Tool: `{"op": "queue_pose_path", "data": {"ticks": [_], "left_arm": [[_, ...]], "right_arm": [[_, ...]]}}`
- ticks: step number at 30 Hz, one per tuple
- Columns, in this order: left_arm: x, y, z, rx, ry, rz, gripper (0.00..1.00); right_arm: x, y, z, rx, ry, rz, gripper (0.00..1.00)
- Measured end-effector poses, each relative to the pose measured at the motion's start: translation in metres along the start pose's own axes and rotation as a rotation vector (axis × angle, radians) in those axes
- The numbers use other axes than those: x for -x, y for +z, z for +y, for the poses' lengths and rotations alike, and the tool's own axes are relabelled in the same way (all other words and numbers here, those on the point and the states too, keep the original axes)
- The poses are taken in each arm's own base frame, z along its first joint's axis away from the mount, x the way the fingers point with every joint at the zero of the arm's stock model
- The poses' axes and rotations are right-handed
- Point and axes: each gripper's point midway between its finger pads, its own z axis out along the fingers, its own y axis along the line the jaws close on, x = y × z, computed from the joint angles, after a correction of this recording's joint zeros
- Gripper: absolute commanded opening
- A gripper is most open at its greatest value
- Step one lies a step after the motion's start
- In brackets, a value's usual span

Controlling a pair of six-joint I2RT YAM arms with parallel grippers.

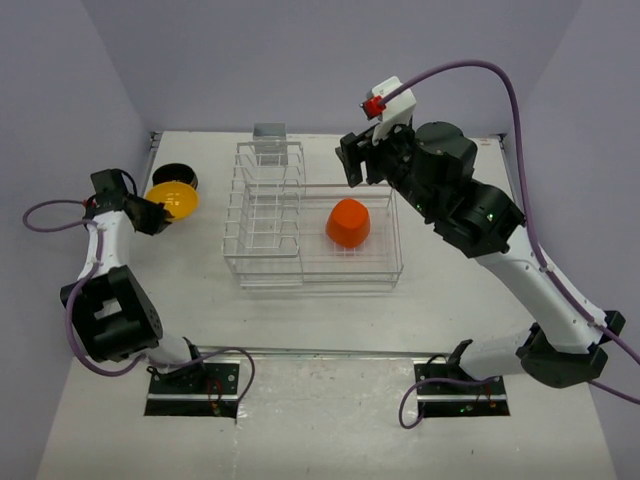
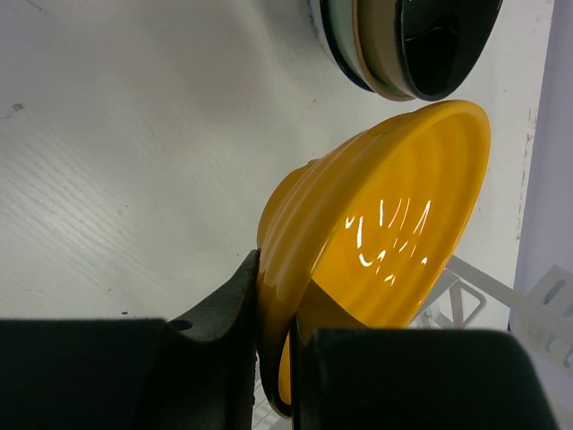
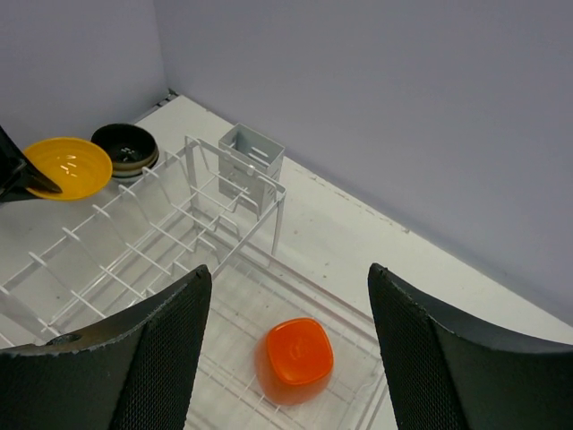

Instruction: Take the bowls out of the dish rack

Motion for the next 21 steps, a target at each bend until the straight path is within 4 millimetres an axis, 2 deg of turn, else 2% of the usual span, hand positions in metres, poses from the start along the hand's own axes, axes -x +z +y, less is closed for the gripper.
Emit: {"op": "queue_pose_path", "data": {"ticks": [6,12,14,21], "left_arm": [[0.003,-0.004,0.011,-0.028,-0.007,-0.02,0.0],[-0.001,0.012,0.059,0.028,-0.081,0.002,0.0],[-0.001,0.017,0.067,0.039,-0.092,0.011,0.0],[0.003,0.036,0.071,0.023,-0.084,0.029,0.0]], "right_arm": [[-0.004,-0.002,0.001,0.008,-0.005,0.018,0.71],[-0.006,-0.006,0.0,0.012,-0.007,0.026,0.71],[-0.005,-0.008,0.0,0.012,-0.006,0.024,0.7],[-0.008,-0.012,-0.001,0.012,-0.008,0.027,0.7]]}}
